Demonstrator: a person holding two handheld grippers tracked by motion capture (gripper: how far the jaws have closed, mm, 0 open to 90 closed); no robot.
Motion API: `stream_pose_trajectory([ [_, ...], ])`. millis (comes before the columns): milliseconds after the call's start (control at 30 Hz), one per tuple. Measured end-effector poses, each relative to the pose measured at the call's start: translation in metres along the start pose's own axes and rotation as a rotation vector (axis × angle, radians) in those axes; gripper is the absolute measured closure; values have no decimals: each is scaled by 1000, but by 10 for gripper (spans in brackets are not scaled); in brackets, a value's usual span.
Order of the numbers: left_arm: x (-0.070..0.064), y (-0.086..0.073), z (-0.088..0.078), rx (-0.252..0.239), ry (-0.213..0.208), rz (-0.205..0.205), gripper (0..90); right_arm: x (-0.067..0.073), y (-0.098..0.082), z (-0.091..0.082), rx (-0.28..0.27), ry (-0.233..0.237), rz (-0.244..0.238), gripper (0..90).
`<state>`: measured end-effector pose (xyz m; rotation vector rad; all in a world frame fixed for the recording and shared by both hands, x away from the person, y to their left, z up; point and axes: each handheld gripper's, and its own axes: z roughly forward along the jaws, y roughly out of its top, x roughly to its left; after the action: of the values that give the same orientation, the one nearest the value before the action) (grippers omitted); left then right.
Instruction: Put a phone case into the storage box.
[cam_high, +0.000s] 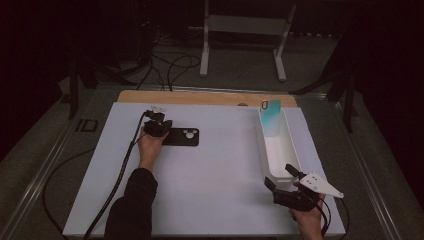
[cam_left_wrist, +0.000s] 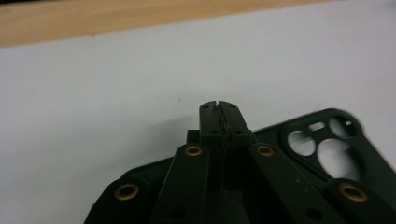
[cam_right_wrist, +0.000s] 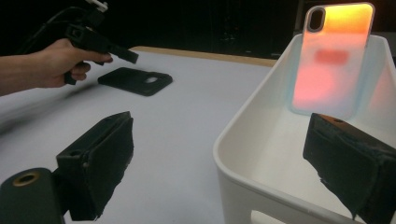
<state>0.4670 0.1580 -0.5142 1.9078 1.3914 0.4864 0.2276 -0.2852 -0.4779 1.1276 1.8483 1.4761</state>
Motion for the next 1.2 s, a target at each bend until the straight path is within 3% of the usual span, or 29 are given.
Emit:
stream_pose_trajectory([
  [167,-2,-2,9,13,-7,-17,897,-1,0,1,-2,6,9,84],
  [400,-1,1,17,40,17,-23,895,-1,0,1,-3,9,12,84],
  [600,0,2,17,86,36,8,895,-1,0,0,-4,11,17,84],
  [833,-5,-6,0,149,12,96,897,0,0,-1,-7,10,12,84],
  [900,-6,-11,-5,157,3,105,897,0,0,-2,-8,10,14,84],
  [1000,-11,-22,-17,155,-18,98,897,-1,0,-1,-9,12,25,85],
  [1100,-17,-42,-34,127,-61,81,898,-2,1,-2,-12,11,29,85],
  [1200,-21,-50,-41,124,-67,78,897,-2,0,-1,-9,10,27,85],
])
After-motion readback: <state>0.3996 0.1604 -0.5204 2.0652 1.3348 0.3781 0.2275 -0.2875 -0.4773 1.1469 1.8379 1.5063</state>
